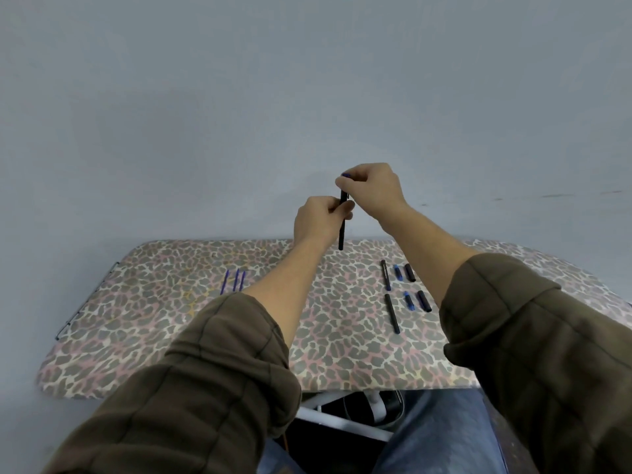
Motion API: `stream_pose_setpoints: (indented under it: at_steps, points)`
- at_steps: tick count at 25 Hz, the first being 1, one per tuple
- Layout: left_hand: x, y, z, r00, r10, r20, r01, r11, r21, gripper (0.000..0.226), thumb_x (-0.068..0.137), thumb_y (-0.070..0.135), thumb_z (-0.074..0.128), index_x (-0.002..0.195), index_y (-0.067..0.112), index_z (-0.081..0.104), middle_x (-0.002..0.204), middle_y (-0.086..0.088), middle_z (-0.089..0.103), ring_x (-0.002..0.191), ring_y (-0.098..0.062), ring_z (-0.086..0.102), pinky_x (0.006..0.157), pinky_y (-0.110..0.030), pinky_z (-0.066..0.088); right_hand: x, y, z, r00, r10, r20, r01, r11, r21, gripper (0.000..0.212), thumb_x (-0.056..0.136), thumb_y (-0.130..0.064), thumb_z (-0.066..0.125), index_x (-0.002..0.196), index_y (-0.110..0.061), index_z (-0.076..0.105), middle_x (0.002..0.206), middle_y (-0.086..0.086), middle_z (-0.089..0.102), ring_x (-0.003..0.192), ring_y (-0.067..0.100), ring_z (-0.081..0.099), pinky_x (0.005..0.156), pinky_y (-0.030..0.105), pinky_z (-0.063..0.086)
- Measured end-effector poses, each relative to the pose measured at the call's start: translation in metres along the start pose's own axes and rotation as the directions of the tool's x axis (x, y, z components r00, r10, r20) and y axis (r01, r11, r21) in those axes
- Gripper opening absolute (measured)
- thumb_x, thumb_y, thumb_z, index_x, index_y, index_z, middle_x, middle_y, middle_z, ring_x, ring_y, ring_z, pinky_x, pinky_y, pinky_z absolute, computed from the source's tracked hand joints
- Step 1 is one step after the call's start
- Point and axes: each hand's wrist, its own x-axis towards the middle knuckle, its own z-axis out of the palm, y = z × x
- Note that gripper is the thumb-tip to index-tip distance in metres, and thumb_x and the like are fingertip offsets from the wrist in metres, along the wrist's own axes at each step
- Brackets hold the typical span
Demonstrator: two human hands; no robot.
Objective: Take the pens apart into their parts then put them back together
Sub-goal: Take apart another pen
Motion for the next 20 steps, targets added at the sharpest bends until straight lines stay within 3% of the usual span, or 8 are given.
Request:
stream_pose_setpoints:
  at_steps: [7,10,13,17,20]
  points:
    - [-0.005,0.007,-0.004,0.995,0.072,-0.074,-0.069,0.996,0.048,0.027,0.096,0.043,0.064,0.083,0.024,0.077,0.083,0.012,0.076,0.08,-0.012,0.07,0.079,-0.041,0.058,0.005,-0.007,-0.004,0.998,-0.009,-0.061,0.013,0.998,0.065,0.011,0.089,-0.029,0.074,0.083,-0.02,0.078,0.083,-0.005,0.075,0.071,0.004,0.063,0.061,0.023,0.049]
    - [-0.008,0.017,-0.013,0.988,0.096,-0.122,-0.093,0.995,0.028,0.03,0.097,0.044,0.062,0.081,0.024,0.077,0.079,0.013,0.076,0.081,-0.01,0.071,0.079,-0.041,0.057,0.002,-0.019,-0.001,0.999,-0.019,-0.035,0.018,0.999,-0.032,0.022,0.085,-0.028,0.076,0.086,-0.006,0.077,0.078,0.011,0.071,0.061,0.011,0.057,0.059,0.03,0.048]
    - [-0.007,0.023,-0.01,0.991,0.104,-0.081,-0.102,0.994,0.023,0.031,0.101,0.041,0.058,0.087,0.022,0.078,0.079,0.013,0.076,0.079,-0.012,0.071,0.078,-0.04,0.058,0.009,-0.027,-0.007,0.999,-0.005,-0.047,0.001,0.996,-0.092,0.023,0.087,-0.022,0.073,0.086,0.0,0.074,0.07,0.006,0.064,0.057,0.014,0.052,0.058,0.03,0.045]
    - [-0.005,0.032,-0.007,0.989,0.123,-0.087,-0.124,0.992,-0.017,0.029,0.102,0.034,0.056,0.091,0.019,0.078,0.078,0.011,0.077,0.076,-0.014,0.073,0.076,-0.039,0.059,0.008,-0.032,-0.014,1.0,0.001,0.014,-0.001,1.0,0.014,0.017,0.092,-0.014,0.068,0.082,-0.002,0.075,0.083,0.007,0.077,0.065,0.011,0.059,0.062,0.026,0.046]
    - [-0.011,0.01,-0.004,0.991,0.133,-0.018,-0.131,0.988,0.079,0.024,0.101,0.031,0.059,0.097,0.019,0.079,0.082,0.012,0.077,0.077,-0.011,0.073,0.077,-0.036,0.06,0.025,-0.051,-0.04,0.987,-0.005,-0.159,0.039,0.976,0.213,0.028,0.1,-0.018,0.064,0.072,-0.017,0.069,0.093,0.008,0.076,0.064,0.008,0.054,0.059,0.021,0.039]
